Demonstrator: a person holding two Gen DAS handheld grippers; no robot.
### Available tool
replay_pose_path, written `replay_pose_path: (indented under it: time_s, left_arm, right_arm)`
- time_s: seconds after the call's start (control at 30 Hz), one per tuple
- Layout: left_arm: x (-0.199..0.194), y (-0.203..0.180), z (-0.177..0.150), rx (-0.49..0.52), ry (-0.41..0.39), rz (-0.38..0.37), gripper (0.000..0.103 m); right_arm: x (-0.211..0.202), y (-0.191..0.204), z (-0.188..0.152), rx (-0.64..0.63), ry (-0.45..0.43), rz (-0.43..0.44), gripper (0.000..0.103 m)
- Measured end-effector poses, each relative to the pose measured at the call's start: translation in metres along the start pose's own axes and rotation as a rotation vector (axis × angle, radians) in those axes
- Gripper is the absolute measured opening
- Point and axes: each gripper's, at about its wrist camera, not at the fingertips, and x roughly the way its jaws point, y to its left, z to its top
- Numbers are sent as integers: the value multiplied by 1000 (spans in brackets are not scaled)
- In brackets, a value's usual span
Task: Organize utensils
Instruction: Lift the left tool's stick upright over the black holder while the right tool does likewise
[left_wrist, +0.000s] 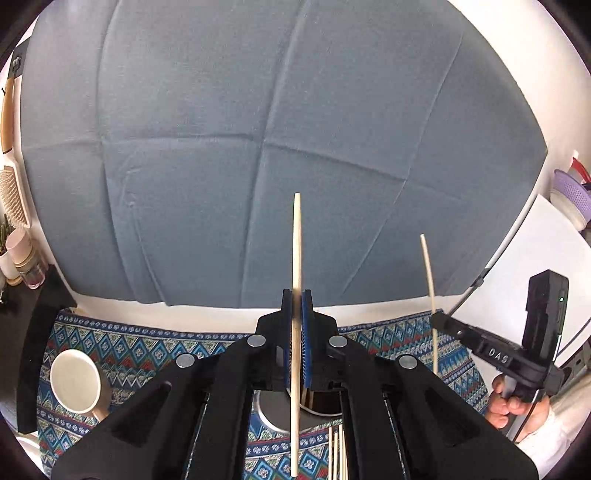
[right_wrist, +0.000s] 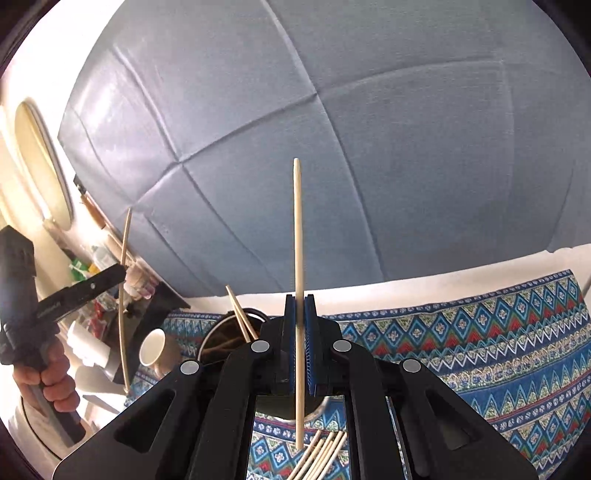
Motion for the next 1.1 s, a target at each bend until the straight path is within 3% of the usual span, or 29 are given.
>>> replay_pose_path:
  time_s: [0.17,0.43,0.7,1.1]
  left_arm:
    - [15,-4,1,-13,-37,-32,5]
    - [48,-5,-3,-32,-8,-94,5]
    - [69,-3,2,-74,-54,-131,5]
    - [102,-13,-19,-21,-54,-134,5]
  right_arm:
    - [12,18,-1,-36,-54,72,5]
    - [34,39,1,-79,-117,151,5]
    - [59,44,4,-58,-132,215,5]
    - [84,29,-17,-38,-117,188,5]
